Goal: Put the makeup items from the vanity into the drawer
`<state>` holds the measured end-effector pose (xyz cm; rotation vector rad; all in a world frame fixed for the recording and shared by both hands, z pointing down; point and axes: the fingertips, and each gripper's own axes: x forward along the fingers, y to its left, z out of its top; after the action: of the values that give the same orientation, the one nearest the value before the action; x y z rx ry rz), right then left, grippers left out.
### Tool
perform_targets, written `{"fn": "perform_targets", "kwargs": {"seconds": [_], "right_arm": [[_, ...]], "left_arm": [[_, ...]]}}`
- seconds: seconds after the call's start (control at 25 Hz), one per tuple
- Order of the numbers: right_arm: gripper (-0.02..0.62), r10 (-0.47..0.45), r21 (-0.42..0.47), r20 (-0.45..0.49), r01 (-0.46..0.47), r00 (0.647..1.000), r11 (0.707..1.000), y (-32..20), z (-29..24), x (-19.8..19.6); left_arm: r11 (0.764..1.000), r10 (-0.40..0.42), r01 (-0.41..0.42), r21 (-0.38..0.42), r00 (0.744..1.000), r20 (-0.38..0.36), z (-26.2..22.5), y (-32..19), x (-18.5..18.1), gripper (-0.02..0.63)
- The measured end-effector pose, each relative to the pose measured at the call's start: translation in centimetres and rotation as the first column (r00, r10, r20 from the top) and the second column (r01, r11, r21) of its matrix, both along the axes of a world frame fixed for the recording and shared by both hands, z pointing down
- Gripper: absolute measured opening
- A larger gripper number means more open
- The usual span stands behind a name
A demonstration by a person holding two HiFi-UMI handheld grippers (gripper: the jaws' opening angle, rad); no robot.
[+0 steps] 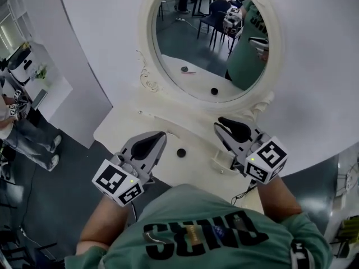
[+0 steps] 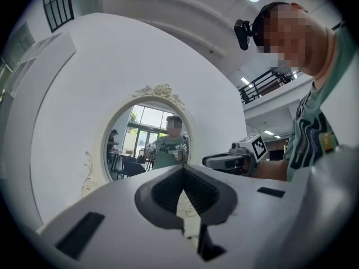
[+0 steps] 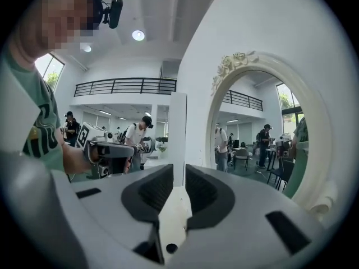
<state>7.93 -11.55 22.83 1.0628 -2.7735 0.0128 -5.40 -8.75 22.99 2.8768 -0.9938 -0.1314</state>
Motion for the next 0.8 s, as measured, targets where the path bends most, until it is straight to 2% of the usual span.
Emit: {"fn": "perform_targets", "kwargs": {"seconds": [0.12,0.16,0.32,0.8], "right_arm": [[0.017,-0.026,-0.002,0.031,0.027,0.999,1.000,0.1,-0.1,-0.5],[0.012,-0.037,-0.005,0.041,0.037,0.998,0.999,0.2,-0.1,-0.5],[0.011,-0.057,-0.010,0.046,0.057,0.997,0.998,0.4,0.4,-0.7],[0.009,-0.073,-0.022,0.041,0.074,0.997,0.997,0.2,0.8,-0.9]], "left_arm": [[1.000,-0.028,0.028,-0.004,1.000,-0.006,0.2,0.0,-1.3,0.008],[0.999,-0.037,0.037,-0.010,0.999,-0.012,0.3,0.0,-1.7,0.008],[0.998,-0.061,0.060,-0.036,0.998,-0.033,0.9,-0.3,-2.6,0.008],[0.997,-0.064,0.063,-0.037,0.998,-0.010,1.3,-0.5,-2.4,0.008]]}}
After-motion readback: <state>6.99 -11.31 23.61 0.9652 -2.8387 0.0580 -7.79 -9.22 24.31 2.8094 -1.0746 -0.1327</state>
